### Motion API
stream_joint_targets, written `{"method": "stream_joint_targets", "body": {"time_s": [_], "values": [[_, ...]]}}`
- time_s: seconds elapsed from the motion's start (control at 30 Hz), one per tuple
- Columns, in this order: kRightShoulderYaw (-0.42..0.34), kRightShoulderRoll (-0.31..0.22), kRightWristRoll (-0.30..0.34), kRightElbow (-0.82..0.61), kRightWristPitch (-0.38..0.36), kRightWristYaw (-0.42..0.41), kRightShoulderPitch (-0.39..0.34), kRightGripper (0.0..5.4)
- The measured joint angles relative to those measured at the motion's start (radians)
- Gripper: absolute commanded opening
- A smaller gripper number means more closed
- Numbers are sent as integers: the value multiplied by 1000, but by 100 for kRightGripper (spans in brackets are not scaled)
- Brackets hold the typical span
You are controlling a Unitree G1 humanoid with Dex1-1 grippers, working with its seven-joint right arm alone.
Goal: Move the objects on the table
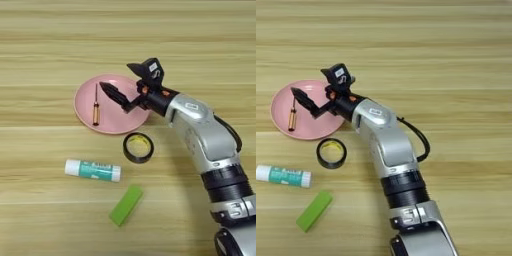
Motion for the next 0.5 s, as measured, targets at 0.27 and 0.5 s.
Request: {"method": "stream_joint_targets", "body": {"time_s": [0.27,0.5], "values": [[0,0,-22,47,-5,-36,-22,535],[8,-1,-54,100,-2,-45,-39,535]]}}
